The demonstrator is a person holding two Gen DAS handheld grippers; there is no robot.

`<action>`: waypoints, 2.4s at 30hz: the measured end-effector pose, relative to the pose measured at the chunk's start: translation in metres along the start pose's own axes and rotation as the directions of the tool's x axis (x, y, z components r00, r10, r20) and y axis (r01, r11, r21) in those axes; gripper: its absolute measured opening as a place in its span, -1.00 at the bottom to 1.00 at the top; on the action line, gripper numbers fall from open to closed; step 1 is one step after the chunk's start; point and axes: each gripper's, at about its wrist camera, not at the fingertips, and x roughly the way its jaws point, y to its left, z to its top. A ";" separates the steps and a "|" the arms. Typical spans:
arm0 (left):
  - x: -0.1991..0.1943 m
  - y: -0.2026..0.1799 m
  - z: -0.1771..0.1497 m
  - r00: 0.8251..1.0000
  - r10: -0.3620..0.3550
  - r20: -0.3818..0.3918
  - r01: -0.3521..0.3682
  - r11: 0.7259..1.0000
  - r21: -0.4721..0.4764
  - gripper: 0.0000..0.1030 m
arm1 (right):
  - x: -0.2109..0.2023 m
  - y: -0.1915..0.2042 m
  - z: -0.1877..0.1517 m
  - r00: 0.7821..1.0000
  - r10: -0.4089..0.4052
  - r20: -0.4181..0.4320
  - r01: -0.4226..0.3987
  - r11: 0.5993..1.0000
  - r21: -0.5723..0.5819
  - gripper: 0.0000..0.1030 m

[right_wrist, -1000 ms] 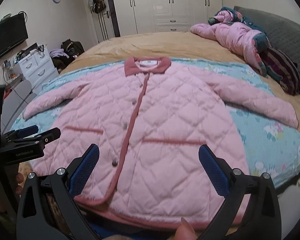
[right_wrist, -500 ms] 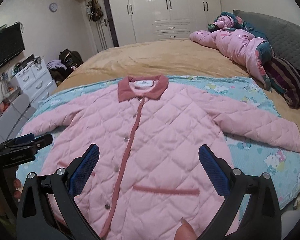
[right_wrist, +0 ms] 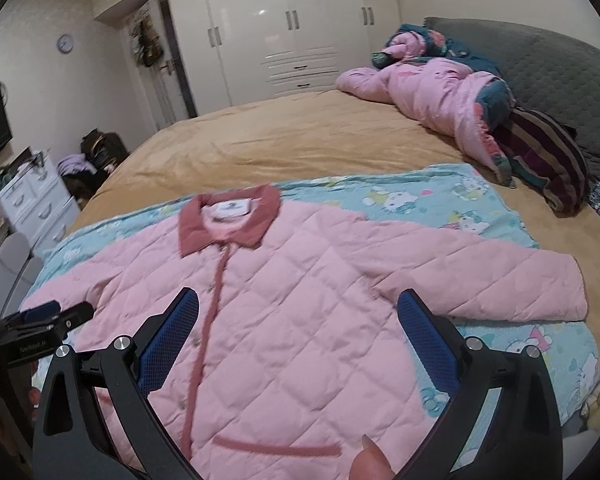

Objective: Fold large clothes
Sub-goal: 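Move the right tool over the pink jacket's sleeve cuff, then close the right tool on the sleeve cuff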

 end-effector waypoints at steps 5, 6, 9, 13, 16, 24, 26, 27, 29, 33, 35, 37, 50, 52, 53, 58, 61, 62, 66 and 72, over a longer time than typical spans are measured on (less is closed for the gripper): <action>0.024 -0.021 0.010 1.000 -0.017 -0.021 0.018 1.000 0.023 0.83 | 0.017 -0.033 0.004 0.998 -0.056 -0.010 0.056 0.997 0.061 0.92; 0.029 -0.024 0.013 1.000 -0.016 -0.026 0.017 1.000 0.025 0.83 | 0.022 -0.042 0.005 0.998 -0.068 -0.015 0.069 0.994 0.079 0.92; 0.044 -0.031 0.020 0.999 -0.027 -0.029 0.028 0.999 0.023 0.83 | 0.031 -0.065 0.006 0.995 -0.096 -0.019 0.098 0.987 0.131 0.92; 0.064 -0.039 0.028 0.999 -0.026 -0.036 0.027 0.999 0.029 0.83 | 0.048 -0.107 0.004 0.988 -0.147 -0.043 0.153 0.963 0.222 0.92; 0.078 -0.039 0.033 0.999 -0.030 -0.037 0.031 0.999 0.022 0.83 | 0.062 -0.140 -0.001 0.976 -0.204 -0.074 0.216 0.938 0.271 0.92; 0.112 -0.044 0.044 0.998 0.006 -0.055 -0.004 1.000 0.029 0.83 | 0.090 -0.210 -0.020 0.944 -0.293 -0.151 0.330 0.860 0.389 0.92; 0.121 -0.049 0.046 0.999 0.004 -0.051 -0.002 0.999 0.039 0.83 | 0.096 -0.226 -0.028 0.933 -0.314 -0.174 0.359 0.834 0.419 0.92; 0.124 -0.052 0.046 0.999 0.005 -0.051 -0.003 0.999 0.045 0.83 | 0.097 -0.232 -0.030 0.930 -0.319 -0.180 0.367 0.825 0.430 0.92; 0.133 -0.056 0.047 0.998 0.006 -0.058 -0.003 0.998 0.058 0.83 | 0.101 -0.246 -0.036 0.923 -0.332 -0.193 0.385 0.800 0.460 0.92; 0.156 -0.071 0.045 0.997 0.009 -0.081 -0.002 0.995 0.096 0.83 | 0.109 -0.271 -0.048 0.913 -0.346 -0.219 0.409 0.753 0.516 0.92; 0.166 -0.078 0.045 0.996 0.014 -0.091 -0.004 0.994 0.113 0.83 | 0.114 -0.282 -0.053 0.913 -0.337 -0.229 0.407 0.726 0.554 0.92; 0.175 -0.082 0.045 0.994 0.021 -0.103 -0.008 0.992 0.126 0.83 | 0.120 -0.296 -0.060 0.910 -0.334 -0.245 0.413 0.688 0.597 0.92; 0.192 -0.076 0.044 0.993 0.014 -0.119 -0.001 0.995 0.101 0.83 | 0.142 -0.378 -0.079 0.914 -0.347 -0.209 0.359 0.456 0.814 0.92; 0.190 -0.074 0.046 0.993 0.020 -0.112 -0.008 0.995 0.100 0.83 | 0.143 -0.387 -0.080 0.919 -0.351 -0.181 0.328 0.425 0.844 0.92; 0.189 -0.073 0.047 0.994 0.021 -0.110 -0.010 0.995 0.099 0.83 | 0.144 -0.391 -0.080 0.919 -0.355 -0.170 0.318 0.415 0.852 0.92; 0.178 -0.067 0.052 0.995 0.014 -0.095 -0.005 0.996 0.092 0.83 | 0.144 -0.405 -0.076 0.921 -0.365 -0.140 0.285 0.382 0.879 0.45; 0.171 -0.063 0.055 0.996 0.003 -0.089 0.004 0.997 0.077 0.83 | 0.141 -0.413 -0.074 0.947 -0.309 -0.089 0.208 0.378 0.902 -0.28; 0.168 -0.062 0.057 0.996 0.005 -0.086 0.002 0.997 0.077 0.83 | 0.140 -0.413 -0.070 0.952 -0.298 -0.075 0.193 0.390 0.900 -0.35; 0.156 -0.061 0.063 0.997 0.003 -0.074 0.002 0.997 0.075 0.83 | 0.122 -0.401 -0.041 0.957 -0.290 -0.003 0.154 0.497 0.854 -0.58; 0.132 -0.061 0.072 0.998 -0.034 -0.054 0.037 0.998 0.058 0.83 | 0.092 -0.367 0.008 0.962 -0.245 0.116 0.064 0.620 0.782 -0.62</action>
